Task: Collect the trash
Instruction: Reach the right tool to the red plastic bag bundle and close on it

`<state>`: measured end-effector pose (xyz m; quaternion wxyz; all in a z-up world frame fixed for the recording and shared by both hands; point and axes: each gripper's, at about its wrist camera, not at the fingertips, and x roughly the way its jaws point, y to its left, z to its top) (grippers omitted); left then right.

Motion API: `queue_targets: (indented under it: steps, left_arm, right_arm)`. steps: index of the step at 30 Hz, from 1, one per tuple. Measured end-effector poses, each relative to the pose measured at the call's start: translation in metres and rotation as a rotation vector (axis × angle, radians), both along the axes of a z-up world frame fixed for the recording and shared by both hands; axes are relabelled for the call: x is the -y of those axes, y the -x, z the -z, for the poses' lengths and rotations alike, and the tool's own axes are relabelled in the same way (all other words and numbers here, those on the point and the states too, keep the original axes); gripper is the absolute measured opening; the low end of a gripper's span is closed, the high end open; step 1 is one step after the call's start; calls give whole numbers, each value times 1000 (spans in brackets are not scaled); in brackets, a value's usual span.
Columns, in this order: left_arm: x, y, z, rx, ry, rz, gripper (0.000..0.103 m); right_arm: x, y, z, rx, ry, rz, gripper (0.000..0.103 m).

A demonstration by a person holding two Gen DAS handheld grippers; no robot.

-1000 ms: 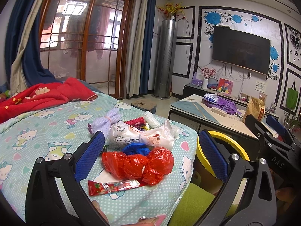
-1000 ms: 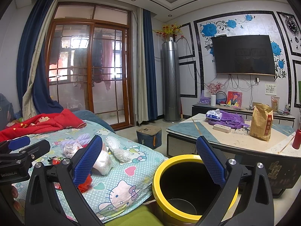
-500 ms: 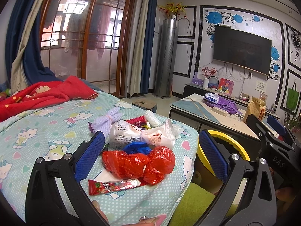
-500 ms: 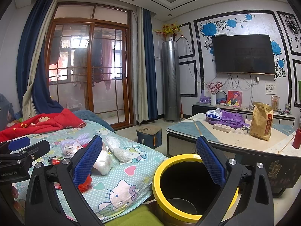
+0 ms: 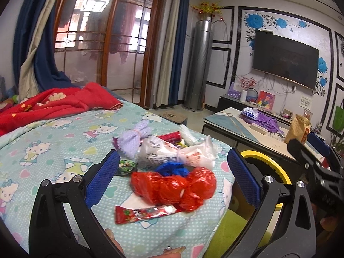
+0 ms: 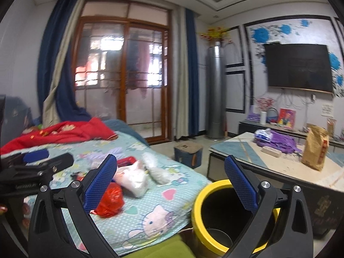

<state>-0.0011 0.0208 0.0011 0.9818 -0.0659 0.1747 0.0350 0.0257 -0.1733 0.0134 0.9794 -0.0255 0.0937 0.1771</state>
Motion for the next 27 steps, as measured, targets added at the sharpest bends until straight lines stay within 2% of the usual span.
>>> queue_targets:
  steps: [7, 13, 20, 27]
  left_arm:
    - [-24, -1, -2, -10, -15, -56, 92]
    - [-63, -1, 0, -37, 23, -93, 92]
    - [-94, 0, 4, -66, 84, -40, 92]
    - [-103, -14, 26, -199, 105, 72, 92]
  right_arm:
    - [-21, 4, -5, -18, 42, -98, 97]
    - [-35, -2, -4, -52, 71, -164, 97]
    - [-52, -18, 3, -115, 79, -212, 97]
    - [-69, -41, 19, -198, 113, -262, 97]
